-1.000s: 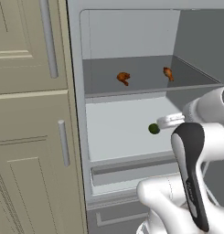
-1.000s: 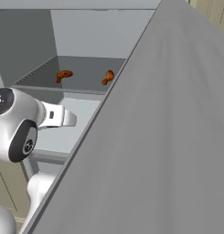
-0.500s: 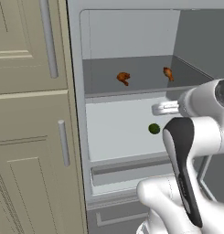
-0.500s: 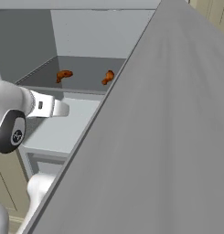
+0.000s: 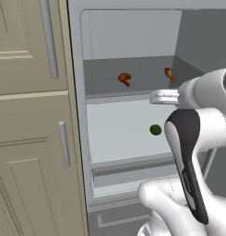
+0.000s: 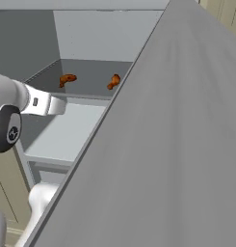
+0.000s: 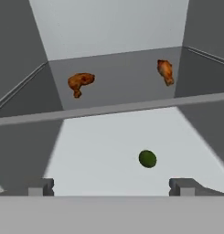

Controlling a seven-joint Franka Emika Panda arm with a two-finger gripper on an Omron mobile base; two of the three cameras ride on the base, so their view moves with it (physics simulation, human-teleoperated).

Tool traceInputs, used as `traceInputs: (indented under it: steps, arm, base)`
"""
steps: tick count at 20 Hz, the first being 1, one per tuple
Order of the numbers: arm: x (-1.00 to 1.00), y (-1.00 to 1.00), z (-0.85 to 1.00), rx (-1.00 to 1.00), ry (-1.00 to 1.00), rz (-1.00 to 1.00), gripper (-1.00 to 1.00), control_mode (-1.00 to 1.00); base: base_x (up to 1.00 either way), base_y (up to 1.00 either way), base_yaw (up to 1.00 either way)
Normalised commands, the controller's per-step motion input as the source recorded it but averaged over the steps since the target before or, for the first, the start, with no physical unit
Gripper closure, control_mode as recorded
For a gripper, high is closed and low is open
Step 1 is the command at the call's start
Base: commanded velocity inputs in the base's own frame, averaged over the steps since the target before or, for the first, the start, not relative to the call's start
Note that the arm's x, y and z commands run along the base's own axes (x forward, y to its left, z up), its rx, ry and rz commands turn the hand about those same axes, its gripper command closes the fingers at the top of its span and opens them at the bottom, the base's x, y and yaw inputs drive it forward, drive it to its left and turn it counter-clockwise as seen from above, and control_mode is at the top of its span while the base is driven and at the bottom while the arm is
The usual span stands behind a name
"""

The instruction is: Place one lime and one chicken drumstick in each tupperware on the nearby counter, to pack two identical lunches.

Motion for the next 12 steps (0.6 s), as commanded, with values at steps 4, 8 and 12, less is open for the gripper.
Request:
traceInputs:
  steps: [4,8,12]
  arm:
    - [0.34,0.4,0.05,0.0,0.0,0.07,-1.0,-1.0]
    - [0.5,0.09,0.01,0.0,0.0,0.05,-1.0,-1.0]
    - [0.61,0.06,0.0,0.0,0.0,0.03,-1.0,-1.0]
  base:
    - [0.0,0.0,0.0]
    - [0.0,0.0,0.0]
    - [0.0,0.0,0.0]
